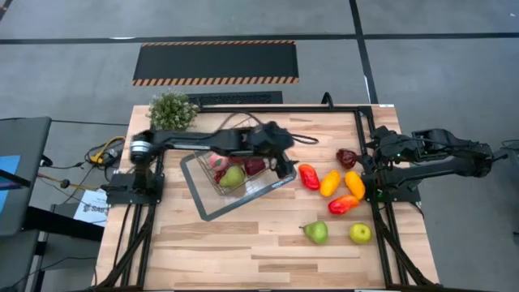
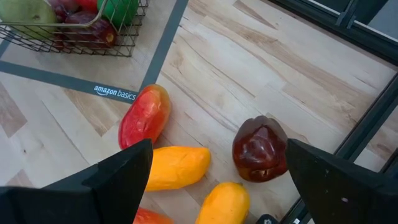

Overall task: Build produce basket
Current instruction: Put the red and yellow mango into the gold wire basket

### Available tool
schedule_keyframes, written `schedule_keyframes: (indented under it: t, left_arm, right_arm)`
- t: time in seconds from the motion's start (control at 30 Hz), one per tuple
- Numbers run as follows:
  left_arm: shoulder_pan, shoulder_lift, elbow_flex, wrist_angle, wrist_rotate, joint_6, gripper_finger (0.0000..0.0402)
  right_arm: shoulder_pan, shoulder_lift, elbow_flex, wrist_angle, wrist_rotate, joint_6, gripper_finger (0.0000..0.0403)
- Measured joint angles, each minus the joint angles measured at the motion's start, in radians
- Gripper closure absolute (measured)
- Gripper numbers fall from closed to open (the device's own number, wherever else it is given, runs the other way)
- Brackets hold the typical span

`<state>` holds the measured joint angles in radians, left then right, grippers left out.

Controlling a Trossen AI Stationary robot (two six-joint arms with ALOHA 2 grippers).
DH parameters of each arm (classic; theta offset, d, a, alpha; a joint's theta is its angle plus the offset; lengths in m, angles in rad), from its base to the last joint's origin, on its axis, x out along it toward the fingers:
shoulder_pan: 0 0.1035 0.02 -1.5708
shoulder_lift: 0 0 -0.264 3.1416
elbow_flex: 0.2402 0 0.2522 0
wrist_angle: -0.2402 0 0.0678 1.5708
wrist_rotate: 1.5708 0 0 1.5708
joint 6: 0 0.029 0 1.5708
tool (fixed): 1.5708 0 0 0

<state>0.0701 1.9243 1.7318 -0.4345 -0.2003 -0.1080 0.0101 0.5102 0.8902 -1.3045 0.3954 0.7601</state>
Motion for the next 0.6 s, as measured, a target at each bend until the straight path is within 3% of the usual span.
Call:
schedule_keyframes:
  t: [0.2,0.4,0.6]
  left_arm:
    - [0.001,0.246,0.283,-0.007,0.049,0.107,0.0004]
    - [0.0,0.491,0.614,-0.137,0.146,0.29,0.0004]
    - [0.0,0.55,0.578,-0.079,0.188,0.34,0.0004]
  right_arm:
    - [0.0,0.0,0.0,0.0,0.0,0.0,0.0017]
    - [0.0,0.0,0.0,0.0,-0.001,0.0,0.0017]
    - [0.0,0.0,0.0,-0.001,-0.005,0.002,0.0017]
